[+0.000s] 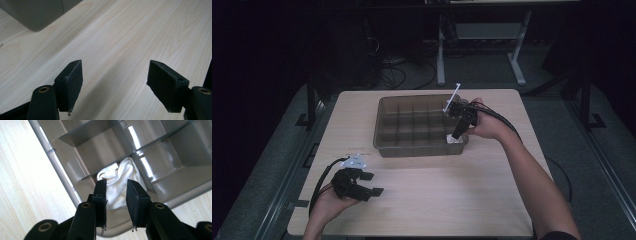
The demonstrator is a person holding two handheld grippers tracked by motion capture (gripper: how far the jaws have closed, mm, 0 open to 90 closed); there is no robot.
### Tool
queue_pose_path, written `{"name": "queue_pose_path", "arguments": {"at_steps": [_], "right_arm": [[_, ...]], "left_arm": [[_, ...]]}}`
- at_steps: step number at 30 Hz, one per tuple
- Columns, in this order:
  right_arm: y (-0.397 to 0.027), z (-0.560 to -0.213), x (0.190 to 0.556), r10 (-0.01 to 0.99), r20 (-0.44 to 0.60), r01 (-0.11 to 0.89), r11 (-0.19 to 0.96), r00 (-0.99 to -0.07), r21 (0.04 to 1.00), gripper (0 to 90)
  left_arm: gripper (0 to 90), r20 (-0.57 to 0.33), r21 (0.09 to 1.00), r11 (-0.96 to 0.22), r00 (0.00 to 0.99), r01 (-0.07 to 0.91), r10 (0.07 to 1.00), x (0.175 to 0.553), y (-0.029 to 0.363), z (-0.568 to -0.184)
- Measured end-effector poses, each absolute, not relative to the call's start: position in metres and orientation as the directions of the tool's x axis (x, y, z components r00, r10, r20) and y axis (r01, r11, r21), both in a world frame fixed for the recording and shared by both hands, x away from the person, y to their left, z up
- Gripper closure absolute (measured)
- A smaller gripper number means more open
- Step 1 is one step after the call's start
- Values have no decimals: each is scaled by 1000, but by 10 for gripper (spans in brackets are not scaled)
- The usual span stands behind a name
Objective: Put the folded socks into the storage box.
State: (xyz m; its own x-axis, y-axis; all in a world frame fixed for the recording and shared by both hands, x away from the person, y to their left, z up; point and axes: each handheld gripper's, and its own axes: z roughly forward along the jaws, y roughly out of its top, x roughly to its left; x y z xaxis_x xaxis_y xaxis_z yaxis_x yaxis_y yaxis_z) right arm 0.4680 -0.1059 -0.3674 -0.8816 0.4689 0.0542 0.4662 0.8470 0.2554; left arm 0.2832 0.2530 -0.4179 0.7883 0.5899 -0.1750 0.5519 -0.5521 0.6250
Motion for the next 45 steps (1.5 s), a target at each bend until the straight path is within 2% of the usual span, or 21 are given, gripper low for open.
{"name": "queue_pose_path", "arguments": {"at_steps": [18, 45], "right_arm": [[-115, -347, 458, 474, 54, 466, 829, -879, 308, 654], [-122, -338, 443, 475, 59, 467, 822, -878, 327, 600]], "left_arm": [[276, -179, 630, -543, 783, 556, 595, 283, 255, -417], [273, -182, 629, -540, 781, 559, 597, 283, 255, -417]]}}
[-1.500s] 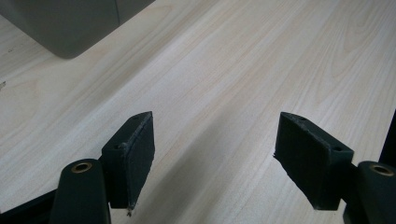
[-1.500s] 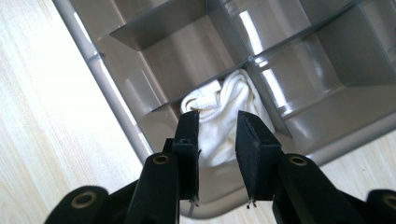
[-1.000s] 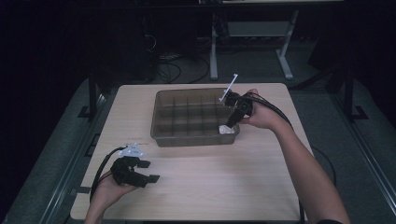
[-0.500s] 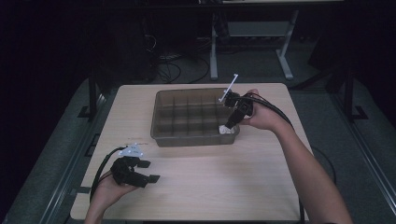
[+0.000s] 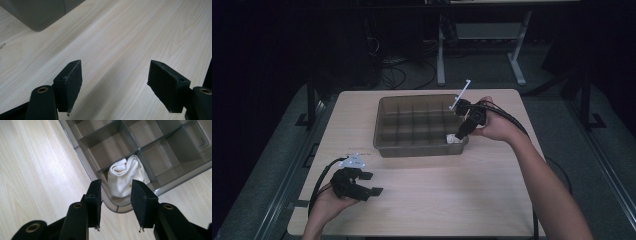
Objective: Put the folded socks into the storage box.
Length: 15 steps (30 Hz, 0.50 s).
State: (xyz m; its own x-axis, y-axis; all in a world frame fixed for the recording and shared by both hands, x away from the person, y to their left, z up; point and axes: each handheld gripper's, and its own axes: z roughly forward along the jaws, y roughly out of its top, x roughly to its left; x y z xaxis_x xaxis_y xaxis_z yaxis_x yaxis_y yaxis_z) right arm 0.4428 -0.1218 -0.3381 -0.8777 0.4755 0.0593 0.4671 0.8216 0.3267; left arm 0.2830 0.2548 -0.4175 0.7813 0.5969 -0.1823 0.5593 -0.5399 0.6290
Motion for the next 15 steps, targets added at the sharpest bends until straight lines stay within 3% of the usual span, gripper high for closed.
{"name": "queue_pose_path", "arguments": {"at_steps": [15], "right_arm": [[-135, -329, 431, 482, 52, 468, 810, -874, 353, 590]], "left_arm": [[273, -180, 630, -542, 783, 556, 595, 283, 254, -416]]}}
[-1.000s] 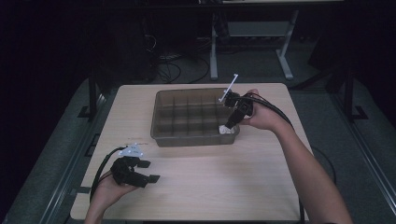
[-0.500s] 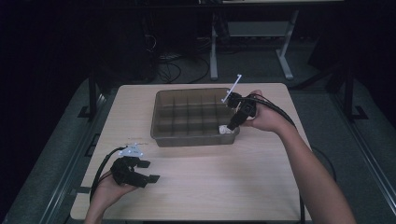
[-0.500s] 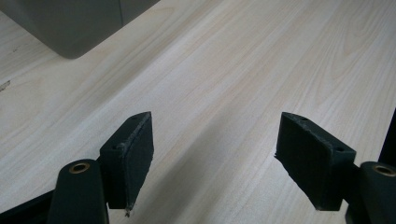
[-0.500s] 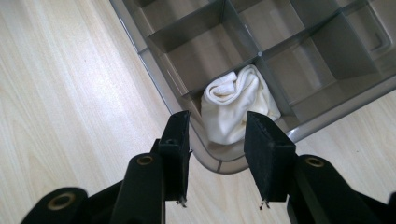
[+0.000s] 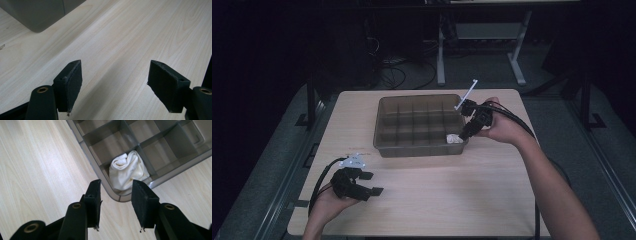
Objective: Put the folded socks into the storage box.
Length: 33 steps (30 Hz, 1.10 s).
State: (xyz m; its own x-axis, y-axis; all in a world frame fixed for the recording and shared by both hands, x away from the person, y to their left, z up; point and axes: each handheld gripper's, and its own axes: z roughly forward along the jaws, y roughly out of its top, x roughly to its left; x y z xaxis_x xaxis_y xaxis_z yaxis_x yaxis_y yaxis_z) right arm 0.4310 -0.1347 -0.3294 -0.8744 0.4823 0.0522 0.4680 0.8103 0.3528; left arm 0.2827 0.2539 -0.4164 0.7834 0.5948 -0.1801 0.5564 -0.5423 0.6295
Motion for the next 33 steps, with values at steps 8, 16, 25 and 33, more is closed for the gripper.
{"name": "queue_pose_path", "arguments": {"at_steps": [8, 16, 25, 33], "right_arm": [[-143, -327, 426, 489, 52, 473, 804, -871, 361, 583], [-152, -327, 420, 499, 55, 482, 795, -865, 369, 567], [-159, -329, 411, 503, 62, 486, 786, -862, 382, 554], [-164, -333, 403, 506, 67, 490, 781, -860, 387, 544]], "left_arm": [[273, -179, 627, -544, 783, 557, 596, 283, 253, -417], [273, -181, 622, -546, 782, 560, 596, 283, 252, -418], [273, -179, 622, -548, 783, 559, 596, 282, 252, -418], [273, -174, 617, -553, 783, 560, 598, 283, 253, -419]]}}
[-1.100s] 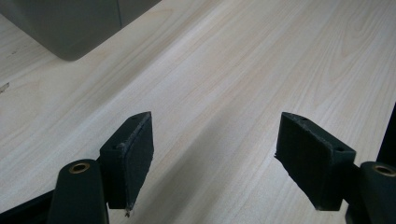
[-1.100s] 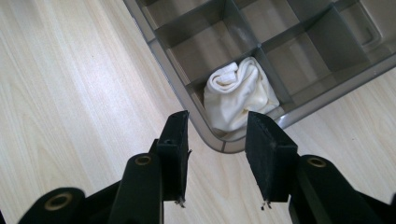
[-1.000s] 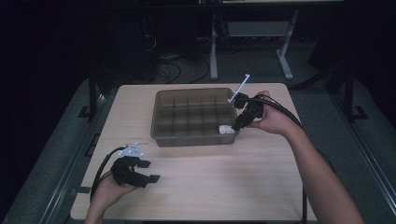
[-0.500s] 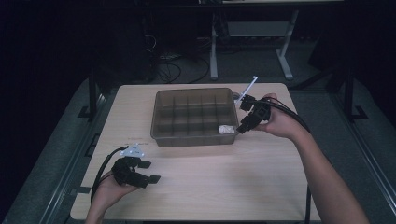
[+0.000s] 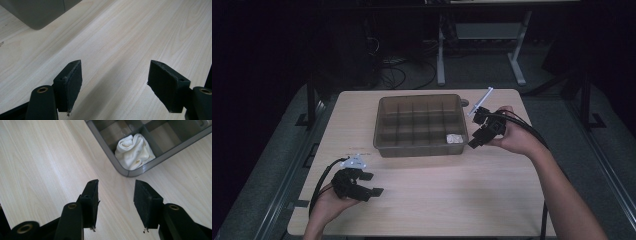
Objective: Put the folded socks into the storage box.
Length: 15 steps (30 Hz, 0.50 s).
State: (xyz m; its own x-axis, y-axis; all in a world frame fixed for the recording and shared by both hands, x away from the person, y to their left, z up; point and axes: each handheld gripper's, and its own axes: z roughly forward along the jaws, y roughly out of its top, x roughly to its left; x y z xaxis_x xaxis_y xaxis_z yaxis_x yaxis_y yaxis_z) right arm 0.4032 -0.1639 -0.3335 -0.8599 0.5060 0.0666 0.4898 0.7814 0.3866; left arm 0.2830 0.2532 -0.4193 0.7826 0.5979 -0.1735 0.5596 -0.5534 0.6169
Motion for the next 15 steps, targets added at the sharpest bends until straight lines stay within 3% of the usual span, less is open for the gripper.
{"name": "queue_pose_path", "arguments": {"at_steps": [15], "right_arm": [[-174, -345, 386, 511, 72, 496, 776, -856, 389, 531]], "left_arm": [[272, -163, 629, -542, 776, 558, 610, 282, 260, -414]]}}
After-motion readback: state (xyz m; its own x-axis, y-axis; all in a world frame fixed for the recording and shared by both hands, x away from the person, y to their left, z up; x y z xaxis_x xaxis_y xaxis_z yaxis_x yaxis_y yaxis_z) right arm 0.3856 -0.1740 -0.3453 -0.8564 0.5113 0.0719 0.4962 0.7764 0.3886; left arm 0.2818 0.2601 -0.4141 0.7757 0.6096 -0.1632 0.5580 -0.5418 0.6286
